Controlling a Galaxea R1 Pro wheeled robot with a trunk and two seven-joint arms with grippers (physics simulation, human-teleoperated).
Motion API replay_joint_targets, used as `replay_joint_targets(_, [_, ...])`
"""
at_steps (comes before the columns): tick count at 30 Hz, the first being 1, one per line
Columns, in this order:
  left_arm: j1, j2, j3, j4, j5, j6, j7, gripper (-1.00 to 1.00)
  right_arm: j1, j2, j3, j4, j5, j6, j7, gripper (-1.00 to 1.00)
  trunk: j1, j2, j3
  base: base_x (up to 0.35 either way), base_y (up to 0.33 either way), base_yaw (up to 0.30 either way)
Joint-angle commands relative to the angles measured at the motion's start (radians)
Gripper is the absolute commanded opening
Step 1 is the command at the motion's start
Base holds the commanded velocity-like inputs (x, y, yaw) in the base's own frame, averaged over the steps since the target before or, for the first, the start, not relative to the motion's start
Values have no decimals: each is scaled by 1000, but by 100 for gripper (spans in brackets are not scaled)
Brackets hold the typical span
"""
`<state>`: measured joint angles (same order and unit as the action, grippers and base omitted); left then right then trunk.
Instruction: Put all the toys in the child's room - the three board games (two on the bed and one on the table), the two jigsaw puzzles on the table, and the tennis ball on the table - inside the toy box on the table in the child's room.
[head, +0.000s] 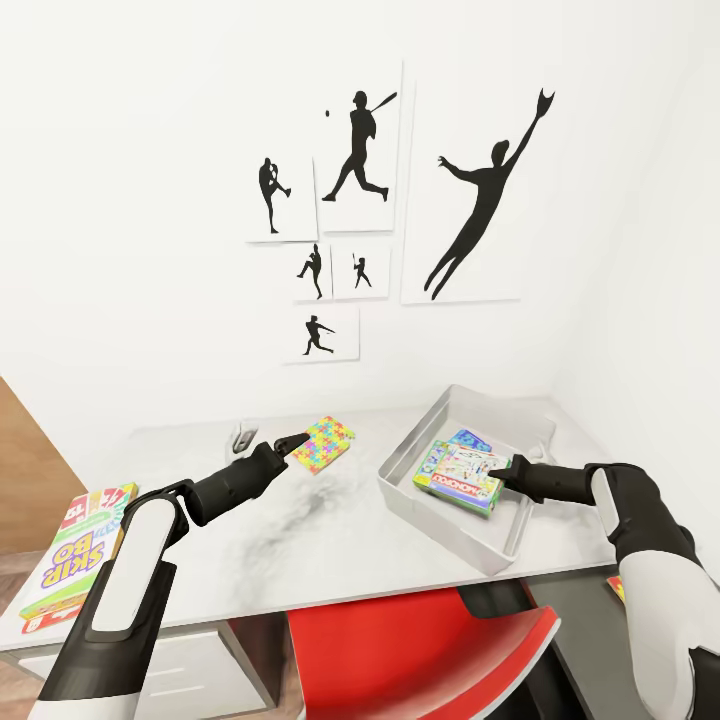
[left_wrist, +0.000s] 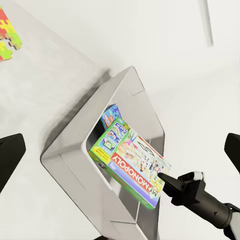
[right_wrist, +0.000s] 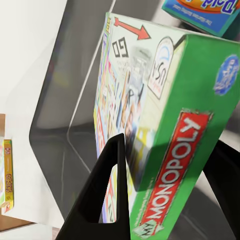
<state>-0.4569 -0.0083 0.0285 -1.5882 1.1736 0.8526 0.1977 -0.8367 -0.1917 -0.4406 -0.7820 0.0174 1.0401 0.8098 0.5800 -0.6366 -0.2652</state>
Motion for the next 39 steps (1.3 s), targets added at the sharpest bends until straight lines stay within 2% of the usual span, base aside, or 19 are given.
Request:
replay_joint_targets(1, [-1,-1,2,-1,11,6,9,100,-1,1,-3,0,1,7,3,-100,0,-1,-2,0,0,0])
replay_joint_targets(23, [0,-1,2,-1,11,6,9,100,-1,4,-3,0,-1,7,6,-100,0,-1,-22,0,0,0])
replay_joint_targets(39, [-1,-1,1,0,11,6,9,100,-1,-6,-3,0,-50,7,6,-100,0,-1,-24,0,0,0])
